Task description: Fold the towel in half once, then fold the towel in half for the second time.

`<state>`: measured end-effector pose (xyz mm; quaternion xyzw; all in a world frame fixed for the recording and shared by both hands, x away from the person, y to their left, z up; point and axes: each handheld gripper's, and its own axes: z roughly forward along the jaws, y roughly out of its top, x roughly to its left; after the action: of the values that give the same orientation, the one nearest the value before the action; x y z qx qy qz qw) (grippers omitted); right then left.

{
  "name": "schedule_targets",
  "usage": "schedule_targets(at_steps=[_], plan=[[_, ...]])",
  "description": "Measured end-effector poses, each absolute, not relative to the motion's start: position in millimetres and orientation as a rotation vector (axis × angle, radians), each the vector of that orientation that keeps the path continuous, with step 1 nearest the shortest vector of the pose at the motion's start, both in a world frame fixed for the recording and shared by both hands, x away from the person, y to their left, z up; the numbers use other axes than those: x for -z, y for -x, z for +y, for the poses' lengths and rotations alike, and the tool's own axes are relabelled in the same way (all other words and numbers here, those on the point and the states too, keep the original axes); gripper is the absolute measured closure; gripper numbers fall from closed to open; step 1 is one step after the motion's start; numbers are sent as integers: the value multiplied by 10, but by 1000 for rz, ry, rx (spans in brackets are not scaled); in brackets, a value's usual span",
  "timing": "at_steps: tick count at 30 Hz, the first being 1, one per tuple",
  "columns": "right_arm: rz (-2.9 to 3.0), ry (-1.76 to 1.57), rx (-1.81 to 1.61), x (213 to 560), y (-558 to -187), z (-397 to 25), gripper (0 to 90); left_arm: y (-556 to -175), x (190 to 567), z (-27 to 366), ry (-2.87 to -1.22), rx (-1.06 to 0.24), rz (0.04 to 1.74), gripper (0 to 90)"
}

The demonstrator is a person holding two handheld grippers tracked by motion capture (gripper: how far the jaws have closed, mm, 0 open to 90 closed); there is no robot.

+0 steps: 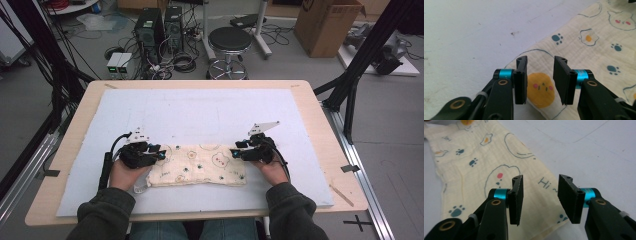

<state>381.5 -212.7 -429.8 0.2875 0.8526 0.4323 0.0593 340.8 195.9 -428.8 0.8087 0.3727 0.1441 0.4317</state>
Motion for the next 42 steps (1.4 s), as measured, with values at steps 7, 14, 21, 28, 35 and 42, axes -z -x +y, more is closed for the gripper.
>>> schedule_targets(at_steps=[7,14,21,28,35,42], plan=[[2570,-869,-1360,4242,-3754,-2144,388,-3362,4234,1967,-1989,-344,890,565],[2534,-864,-1385,4199,-3703,-2155,271,-3311,4175,2021,-1967,-310,872,451],[2501,-861,-1395,4143,-3625,-2152,217,-3227,4132,2064,-1968,-301,858,385],[2493,-861,-1395,4115,-3595,-2170,215,-3178,4097,2098,-1962,-340,844,372],[2506,-876,-1394,4120,-3627,-2175,228,-3195,4096,2158,-1946,-350,862,373],[2518,-896,-1377,4124,-3674,-2186,253,-3236,4113,2173,-1936,-355,873,393]])
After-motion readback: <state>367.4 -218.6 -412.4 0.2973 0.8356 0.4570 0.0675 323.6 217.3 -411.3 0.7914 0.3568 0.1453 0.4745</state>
